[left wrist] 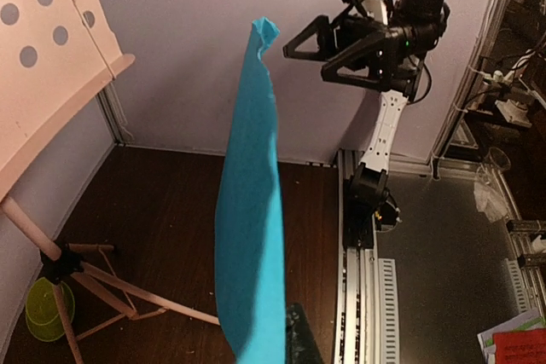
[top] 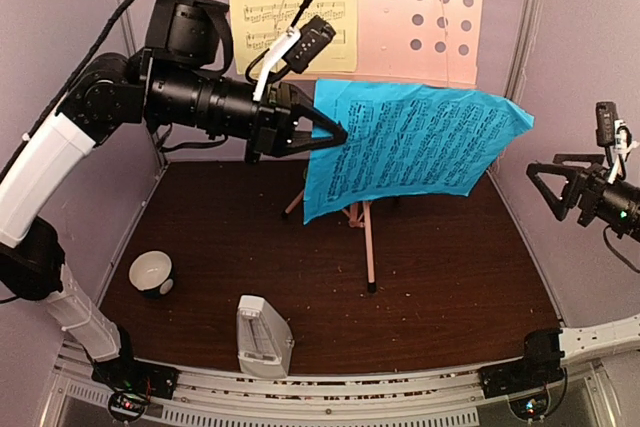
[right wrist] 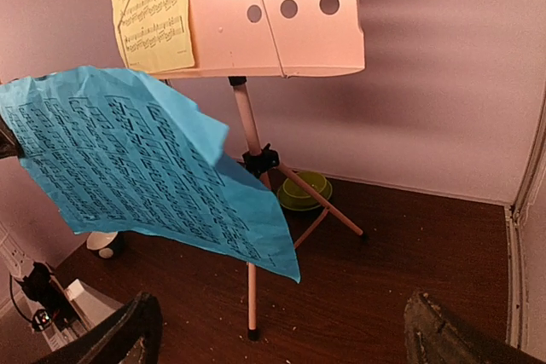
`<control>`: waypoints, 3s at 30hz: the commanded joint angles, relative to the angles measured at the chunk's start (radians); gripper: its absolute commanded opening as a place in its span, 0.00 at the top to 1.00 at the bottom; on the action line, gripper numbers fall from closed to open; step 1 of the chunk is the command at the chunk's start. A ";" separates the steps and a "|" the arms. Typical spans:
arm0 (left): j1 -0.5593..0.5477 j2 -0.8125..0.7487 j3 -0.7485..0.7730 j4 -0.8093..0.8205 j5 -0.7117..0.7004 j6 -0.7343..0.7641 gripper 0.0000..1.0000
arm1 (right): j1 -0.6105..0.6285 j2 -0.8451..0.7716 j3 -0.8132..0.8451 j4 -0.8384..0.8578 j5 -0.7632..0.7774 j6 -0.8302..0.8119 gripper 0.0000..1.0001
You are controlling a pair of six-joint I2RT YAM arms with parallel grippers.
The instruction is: Set up the instrument practice props
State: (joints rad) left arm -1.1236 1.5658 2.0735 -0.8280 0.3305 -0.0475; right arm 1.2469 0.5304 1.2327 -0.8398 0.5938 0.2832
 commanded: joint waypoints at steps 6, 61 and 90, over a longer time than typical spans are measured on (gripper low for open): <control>-0.019 0.162 0.222 -0.463 0.091 0.099 1.00 | -0.004 0.160 0.171 -0.167 -0.177 -0.214 0.01; 0.008 -0.175 -0.236 0.256 -0.069 0.022 0.16 | 0.056 0.228 0.144 0.253 -0.521 -0.247 1.00; -0.074 0.109 -0.147 0.756 0.143 -0.196 0.38 | 0.055 0.146 0.139 0.567 -0.430 -0.297 1.00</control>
State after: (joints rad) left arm -1.1900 1.6760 1.8946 -0.2249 0.4309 -0.1902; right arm 1.2984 0.6807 1.3575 -0.3149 0.1162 0.0071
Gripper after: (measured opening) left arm 0.706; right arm 0.009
